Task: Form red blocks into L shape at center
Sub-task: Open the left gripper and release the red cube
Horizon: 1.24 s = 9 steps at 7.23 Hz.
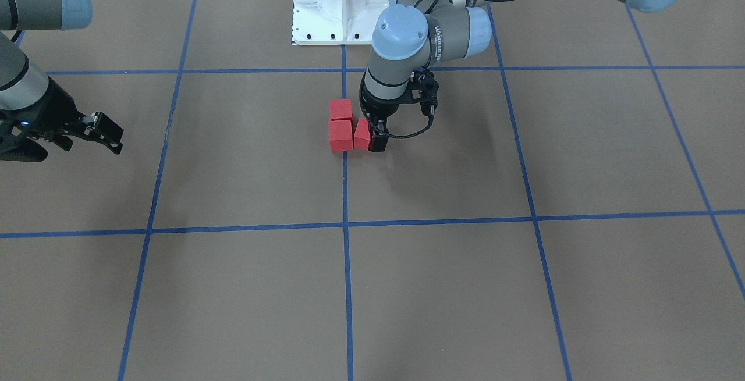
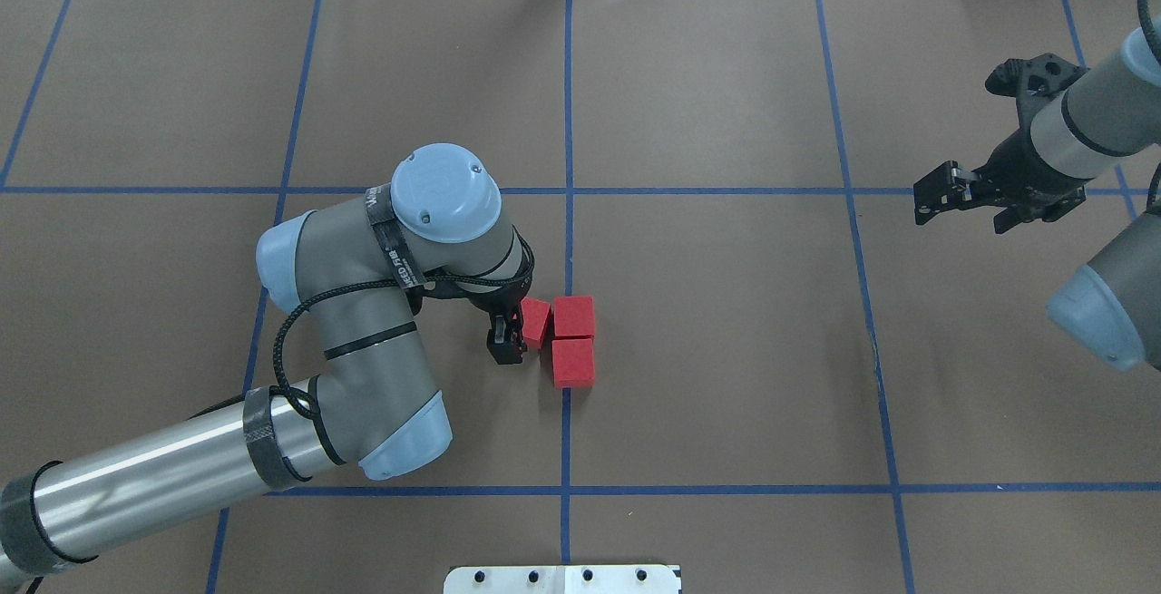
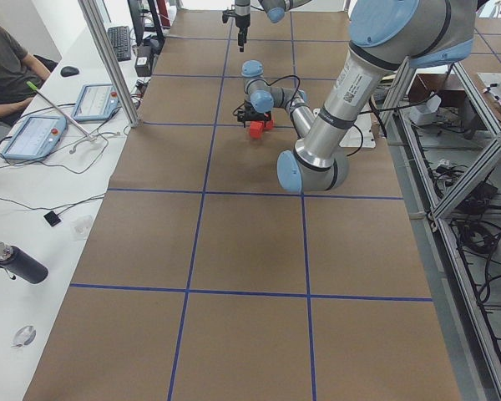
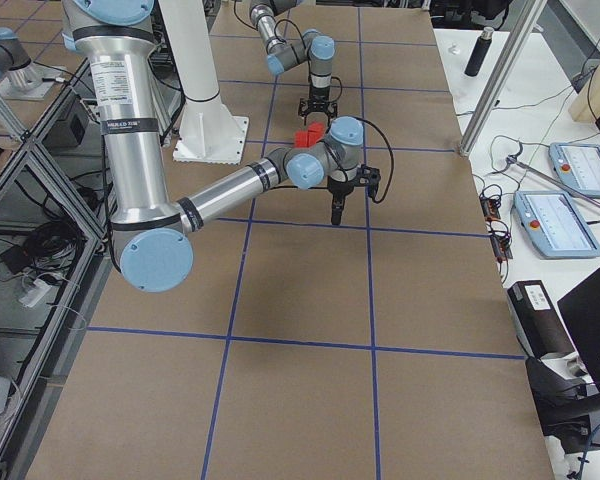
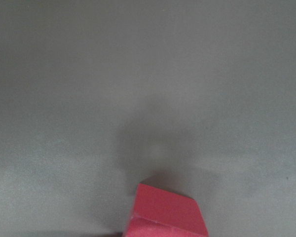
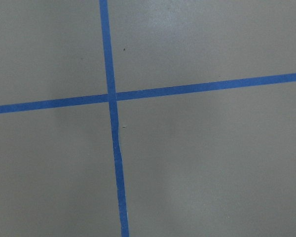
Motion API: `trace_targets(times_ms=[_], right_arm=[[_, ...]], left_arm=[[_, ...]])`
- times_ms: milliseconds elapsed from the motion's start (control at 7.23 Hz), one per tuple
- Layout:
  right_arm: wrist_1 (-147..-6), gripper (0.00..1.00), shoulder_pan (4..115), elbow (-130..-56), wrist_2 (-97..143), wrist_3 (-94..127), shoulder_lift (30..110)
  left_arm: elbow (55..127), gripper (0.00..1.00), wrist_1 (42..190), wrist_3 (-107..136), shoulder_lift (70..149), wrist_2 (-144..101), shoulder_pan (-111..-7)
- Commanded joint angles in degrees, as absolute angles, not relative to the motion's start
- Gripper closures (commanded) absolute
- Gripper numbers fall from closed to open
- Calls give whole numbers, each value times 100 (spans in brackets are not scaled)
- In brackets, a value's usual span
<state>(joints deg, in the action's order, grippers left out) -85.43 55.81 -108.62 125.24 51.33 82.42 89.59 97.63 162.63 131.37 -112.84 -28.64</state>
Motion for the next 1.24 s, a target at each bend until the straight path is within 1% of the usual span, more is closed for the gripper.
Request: trace_targets(times_ms=[0, 138, 1106], right_arm=[[-8543, 0, 5581, -10854, 12524, 5133, 8235], [-8543, 0, 5581, -10854, 12524, 5133, 8235], [-8543, 0, 5581, -10863, 12533, 5133, 8253]], left_arm=[[9245, 0, 9730, 16172, 12869, -11303, -2883], [9281, 0, 9729, 16163, 12719, -11303, -2865], [9316, 0, 9729, 16163, 12709, -11303, -2629]])
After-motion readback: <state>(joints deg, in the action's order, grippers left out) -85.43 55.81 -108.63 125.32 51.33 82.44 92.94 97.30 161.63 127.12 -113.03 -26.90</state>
